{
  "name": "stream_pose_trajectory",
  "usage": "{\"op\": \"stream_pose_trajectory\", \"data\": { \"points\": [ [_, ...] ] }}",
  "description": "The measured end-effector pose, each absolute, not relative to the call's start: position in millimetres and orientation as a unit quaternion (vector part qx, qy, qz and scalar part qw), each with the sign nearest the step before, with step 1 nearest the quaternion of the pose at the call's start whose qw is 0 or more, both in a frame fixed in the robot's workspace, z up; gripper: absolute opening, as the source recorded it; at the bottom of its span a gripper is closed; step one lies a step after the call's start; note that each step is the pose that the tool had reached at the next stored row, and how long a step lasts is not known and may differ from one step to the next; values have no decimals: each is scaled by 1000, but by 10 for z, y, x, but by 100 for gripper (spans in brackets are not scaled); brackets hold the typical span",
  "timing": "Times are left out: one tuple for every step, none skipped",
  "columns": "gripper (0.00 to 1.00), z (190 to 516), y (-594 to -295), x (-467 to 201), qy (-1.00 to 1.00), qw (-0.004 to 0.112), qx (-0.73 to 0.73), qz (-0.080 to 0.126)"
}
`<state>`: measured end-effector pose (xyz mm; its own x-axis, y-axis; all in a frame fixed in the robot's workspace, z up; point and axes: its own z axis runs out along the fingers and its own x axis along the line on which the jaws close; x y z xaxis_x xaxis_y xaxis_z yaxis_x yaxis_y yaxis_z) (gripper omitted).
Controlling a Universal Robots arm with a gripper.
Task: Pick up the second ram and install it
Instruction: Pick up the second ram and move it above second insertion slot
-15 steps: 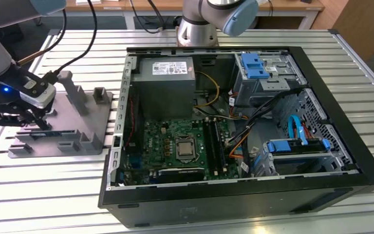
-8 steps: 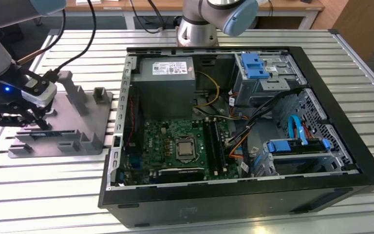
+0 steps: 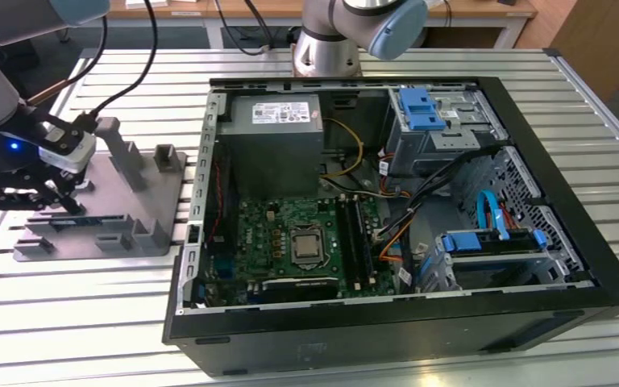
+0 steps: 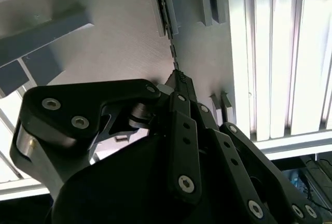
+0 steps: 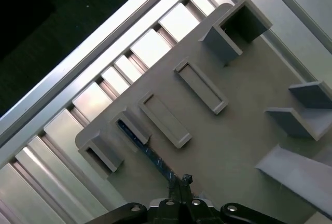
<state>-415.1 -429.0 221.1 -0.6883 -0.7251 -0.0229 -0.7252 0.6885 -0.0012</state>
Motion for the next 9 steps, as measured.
{"op": "stream_pose_trajectory", "data": {
  "points": [
    [10,2211,-4290,-4151,917,11,-398,4],
    [10,2211,-4290,-4151,916,11,-402,4],
    [10,2211,-4290,-4151,914,11,-405,4],
    [10,2211,-4290,-4151,913,11,-409,4],
    [10,2211,-4290,-4151,911,11,-413,4],
    [10,2211,-4290,-4151,909,11,-417,4],
    [10,2211,-4290,-4151,907,11,-422,4],
    [10,2211,-4290,-4151,905,11,-426,4],
    [10,2211,-4290,-4151,902,11,-431,4]
  ]
}}
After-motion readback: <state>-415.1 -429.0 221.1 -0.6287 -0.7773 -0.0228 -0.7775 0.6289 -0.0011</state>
